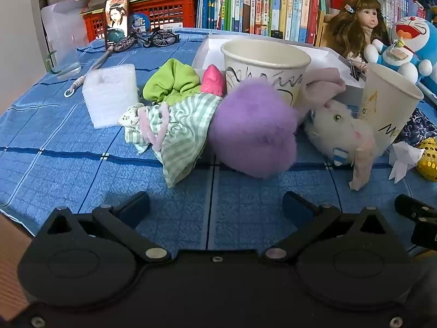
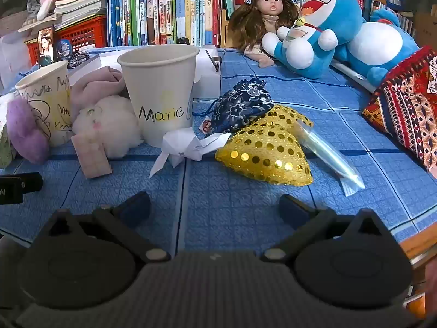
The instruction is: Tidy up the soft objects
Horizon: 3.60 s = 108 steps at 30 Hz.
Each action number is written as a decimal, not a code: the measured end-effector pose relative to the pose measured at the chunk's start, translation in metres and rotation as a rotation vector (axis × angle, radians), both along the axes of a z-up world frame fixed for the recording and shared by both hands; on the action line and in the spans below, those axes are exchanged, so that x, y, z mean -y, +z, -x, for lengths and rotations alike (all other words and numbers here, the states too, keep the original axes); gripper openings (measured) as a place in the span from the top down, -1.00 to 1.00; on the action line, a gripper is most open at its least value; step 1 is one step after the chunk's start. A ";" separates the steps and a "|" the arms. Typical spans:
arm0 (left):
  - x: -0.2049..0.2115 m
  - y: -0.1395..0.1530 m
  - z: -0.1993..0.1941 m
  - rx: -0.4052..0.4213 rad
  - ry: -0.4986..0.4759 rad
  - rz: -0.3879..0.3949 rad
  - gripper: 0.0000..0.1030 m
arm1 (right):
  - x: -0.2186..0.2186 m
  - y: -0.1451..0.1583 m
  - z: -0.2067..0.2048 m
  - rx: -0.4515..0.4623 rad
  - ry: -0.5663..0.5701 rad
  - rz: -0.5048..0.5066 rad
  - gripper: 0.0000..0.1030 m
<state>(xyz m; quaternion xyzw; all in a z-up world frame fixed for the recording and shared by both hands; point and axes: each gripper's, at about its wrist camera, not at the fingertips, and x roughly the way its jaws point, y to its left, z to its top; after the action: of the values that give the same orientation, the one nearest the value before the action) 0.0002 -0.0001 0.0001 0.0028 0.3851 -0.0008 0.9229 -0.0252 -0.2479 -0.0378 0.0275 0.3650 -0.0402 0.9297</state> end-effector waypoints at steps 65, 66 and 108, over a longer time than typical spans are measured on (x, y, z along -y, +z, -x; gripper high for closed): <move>0.004 -0.008 -0.001 -0.013 -0.002 -0.003 -1.00 | -0.002 0.000 0.000 0.013 -0.009 0.012 -1.00; 0.005 -0.009 -0.001 -0.013 -0.002 -0.003 -1.00 | -0.002 0.000 0.000 0.013 -0.009 0.012 -1.00; -0.005 -0.005 0.007 0.033 -0.061 0.002 -1.00 | -0.006 0.000 0.010 0.070 -0.021 0.033 -1.00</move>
<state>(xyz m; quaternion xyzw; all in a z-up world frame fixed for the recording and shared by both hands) -0.0065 0.0049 -0.0045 0.0139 0.3694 -0.0292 0.9287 -0.0349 -0.2418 -0.0376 0.0177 0.3314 -0.0550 0.9417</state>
